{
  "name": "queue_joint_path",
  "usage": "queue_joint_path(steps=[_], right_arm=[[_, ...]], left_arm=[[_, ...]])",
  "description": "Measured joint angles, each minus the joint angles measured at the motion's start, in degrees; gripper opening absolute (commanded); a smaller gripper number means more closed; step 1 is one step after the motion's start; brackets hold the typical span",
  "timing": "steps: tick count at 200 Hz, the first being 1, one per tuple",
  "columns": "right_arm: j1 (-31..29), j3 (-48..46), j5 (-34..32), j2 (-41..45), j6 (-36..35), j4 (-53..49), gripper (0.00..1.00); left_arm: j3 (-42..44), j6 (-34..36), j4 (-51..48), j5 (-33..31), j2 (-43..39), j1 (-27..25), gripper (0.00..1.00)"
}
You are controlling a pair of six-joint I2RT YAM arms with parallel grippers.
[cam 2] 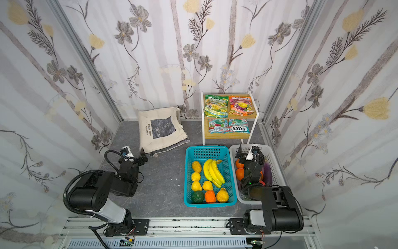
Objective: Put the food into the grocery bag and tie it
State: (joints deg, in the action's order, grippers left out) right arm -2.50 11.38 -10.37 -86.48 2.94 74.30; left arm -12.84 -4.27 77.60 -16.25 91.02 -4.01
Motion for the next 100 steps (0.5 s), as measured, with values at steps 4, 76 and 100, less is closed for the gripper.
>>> queue_joint_path(steps=[4,76,100], right_arm=[[0.0,-0.31,0.07,0.17,0.0,-0.04,1.0],[1.18,0.46,7.02,0.17,-0.92,-1.44,1.0],[1.18,0.46,7.1,0.17,-1.07,-1.73,1.0]], left_arm=[[0.0,0.0,0.0,0.0,0.0,0.0,1.0],[0.0,0.0,0.0,0.0,0.0,0.0,1.0],[0.0,0.0,0.0,0.0,0.0,0.0,1.0]])
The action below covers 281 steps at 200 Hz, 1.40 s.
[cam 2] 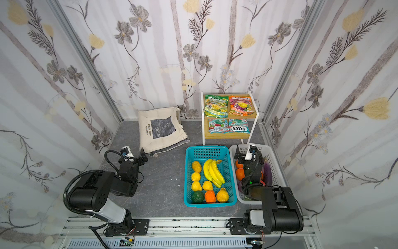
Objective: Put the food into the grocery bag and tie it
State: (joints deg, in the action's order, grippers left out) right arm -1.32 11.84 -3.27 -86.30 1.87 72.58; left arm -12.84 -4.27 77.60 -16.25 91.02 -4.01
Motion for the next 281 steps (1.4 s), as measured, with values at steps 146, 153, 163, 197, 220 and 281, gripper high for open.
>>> queue_joint_path(steps=[146,153,163,197,220,281], right_arm=[[0.0,0.0,0.13,0.0,-0.02,-0.11,1.0],[0.0,0.0,0.13,0.0,-0.02,-0.11,1.0],[0.0,0.0,0.13,0.0,-0.02,-0.11,1.0],[0.0,-0.52,0.11,1.14,-0.02,-0.15,1.0],[-0.02,-0.63,-0.13,5.62,0.02,-2.21,1.0],[-0.02,4.68,0.31,18.16,4.15,-17.77,1.0]], left_arm=[[0.0,0.0,0.0,0.0,0.0,0.0,1.0],[0.0,0.0,0.0,0.0,0.0,0.0,1.0],[0.02,0.0,0.0,0.0,-0.07,0.0,1.0],[3.3,-0.35,2.12,-1.49,-2.1,-0.28,1.0],[4.37,-0.37,3.58,-2.03,-2.19,-0.68,1.0],[5.44,1.11,6.64,-4.09,-2.12,-2.97,1.0]])
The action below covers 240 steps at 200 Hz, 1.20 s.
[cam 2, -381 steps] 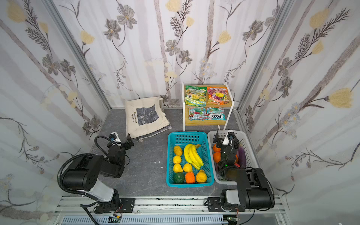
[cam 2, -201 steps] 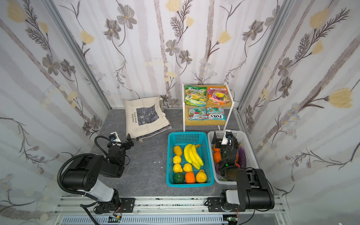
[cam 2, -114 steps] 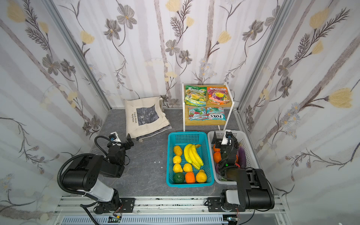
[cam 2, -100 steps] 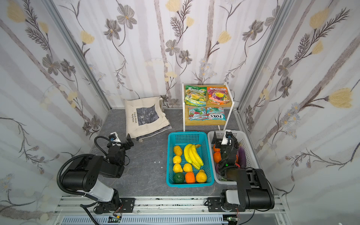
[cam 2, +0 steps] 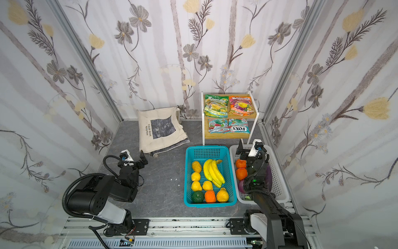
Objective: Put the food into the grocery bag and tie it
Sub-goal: 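Reach the left gripper to the tote bag's top edge while the right gripper rises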
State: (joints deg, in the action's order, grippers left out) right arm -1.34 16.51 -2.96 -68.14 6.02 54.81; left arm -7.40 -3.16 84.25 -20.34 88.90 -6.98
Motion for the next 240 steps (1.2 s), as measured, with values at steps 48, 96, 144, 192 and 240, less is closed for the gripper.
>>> queue_joint_path(steps=[48,96,144,192,240], right_arm=[[-0.02,0.31,3.82,2.12,2.51,-4.0,1.0],[-0.02,2.27,5.57,2.54,5.99,-6.97,1.0],[0.2,9.03,8.59,4.46,11.08,-14.29,1.0],[0.15,9.31,19.08,3.96,15.78,-14.62,1.0],[-2.36,10.97,21.2,2.47,18.21,-16.7,1.0]], left_arm=[[-3.02,1.64,-10.6,-0.35,-24.3,1.03,1.0],[-12.26,-7.65,-28.11,-0.63,-36.81,0.5,1.0],[-26.25,-19.65,-41.42,11.34,-36.33,-0.5,1.0],[-37.99,-24.37,-51.67,18.82,-26.05,-4.96,1.0],[-62.88,-15.67,-70.4,6.34,-1.64,-19.19,1.0]])
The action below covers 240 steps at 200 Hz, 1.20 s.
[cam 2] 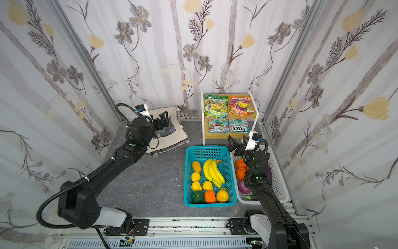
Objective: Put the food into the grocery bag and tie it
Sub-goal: 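Reach the left gripper to the tote bag's top edge while the right gripper rises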
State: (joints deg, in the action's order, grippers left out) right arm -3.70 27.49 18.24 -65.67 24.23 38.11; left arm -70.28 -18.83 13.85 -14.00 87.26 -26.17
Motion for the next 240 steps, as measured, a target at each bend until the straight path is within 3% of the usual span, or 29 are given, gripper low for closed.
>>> queue_joint_path(steps=[23,50,89,107,139,153,174,207,240], right_arm=[[-2.25,0.59,-0.22,0.24,-0.94,-1.46,1.0],[-3.52,0.59,-0.9,0.31,-2.25,-2.25,1.0],[-3.82,0.55,-3.26,0.04,-2.89,-2.51,1.0],[-3.82,0.35,-3.85,-0.31,-2.89,-2.69,1.0],[-3.82,0.35,-4.94,-1.33,-2.82,-2.8,1.0],[-3.85,0.35,-5.11,-1.7,-2.73,-3.06,1.0],[-3.85,0.37,-5.11,-1.9,-2.62,-3.91,1.0],[-4.17,0.37,-5.11,-1.75,-2.64,-4.28,1.0],[-6.97,1.51,-4.83,-1.73,-3.63,-5.07,1.0]], left_arm=[[-14.73,4.72,-9.46,-7.17,12.44,-4.59,1.0],[-31.5,7.76,-18.62,-14.1,26.27,-6.43,0.97],[-45.53,9.49,-30.21,-19.78,38.8,-6.43,0.94],[-47.5,9.07,-32.22,-20.06,41.07,-5.31,0.82],[-47.71,6.86,-34.77,-18.84,43.1,-2.4,0.73],[-47.71,6.49,-35.43,-17.33,43.65,-2.27,0.5],[-47.78,6.12,-35.56,-15.06,44.19,-2.23,0.0],[-47.21,3.39,-36.44,-9.42,43.01,0.07,0.0],[-45.51,1.2,-37.99,-5.09,36.44,1.6,0.0]])
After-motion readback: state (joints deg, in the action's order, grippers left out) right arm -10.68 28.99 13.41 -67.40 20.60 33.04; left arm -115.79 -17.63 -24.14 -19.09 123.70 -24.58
